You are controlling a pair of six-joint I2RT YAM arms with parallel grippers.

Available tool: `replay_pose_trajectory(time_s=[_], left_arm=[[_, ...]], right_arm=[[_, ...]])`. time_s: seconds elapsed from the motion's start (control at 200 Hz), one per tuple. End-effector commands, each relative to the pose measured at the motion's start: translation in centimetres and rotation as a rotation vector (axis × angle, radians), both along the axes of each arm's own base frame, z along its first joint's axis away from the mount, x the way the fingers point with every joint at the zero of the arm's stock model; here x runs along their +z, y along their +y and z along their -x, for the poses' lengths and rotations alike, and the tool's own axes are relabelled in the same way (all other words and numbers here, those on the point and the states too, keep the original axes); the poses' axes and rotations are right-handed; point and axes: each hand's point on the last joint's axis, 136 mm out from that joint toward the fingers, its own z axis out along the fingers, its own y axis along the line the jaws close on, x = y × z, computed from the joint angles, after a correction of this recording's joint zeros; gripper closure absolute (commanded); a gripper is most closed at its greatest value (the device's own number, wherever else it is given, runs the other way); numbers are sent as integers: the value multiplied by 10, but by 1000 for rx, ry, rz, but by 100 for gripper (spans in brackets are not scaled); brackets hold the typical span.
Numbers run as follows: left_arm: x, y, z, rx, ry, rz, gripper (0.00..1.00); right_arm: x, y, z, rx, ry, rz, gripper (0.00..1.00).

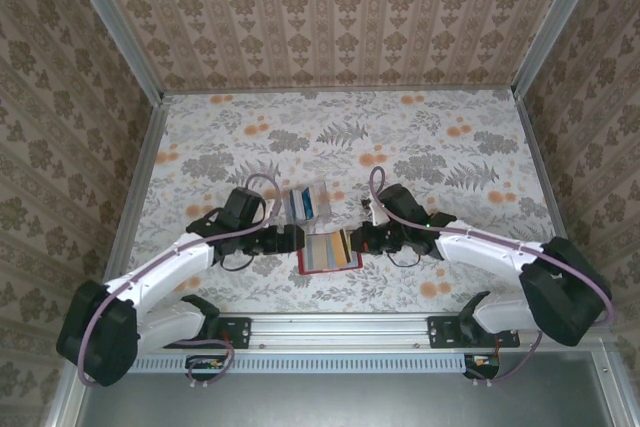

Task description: Put the credit cards into the card holder

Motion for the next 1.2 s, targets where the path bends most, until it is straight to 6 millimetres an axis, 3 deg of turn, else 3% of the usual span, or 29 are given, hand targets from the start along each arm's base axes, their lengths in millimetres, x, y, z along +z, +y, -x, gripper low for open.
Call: replay_pose_trajectory(time_s=[0.0,0.165,0.37,0.555,1.195], left_arm=[[-18,7,6,-2,24,-75,7],[-33,11,10,-12,34,-177,10],[-39,10,10,-2,44,-181,12],[-52,12,12,16,65,-189,22],[-57,0,8,4,56,-200,24]], right_arm=[[4,15,-8,23,1,-111,100],[-11,15,-13,12,56,-113,100],[-20,15,-9,3,110,-123,100],[-34,9,-5,-11,144,-91,100],[-52,-3,-3,-84,141,-66,100]])
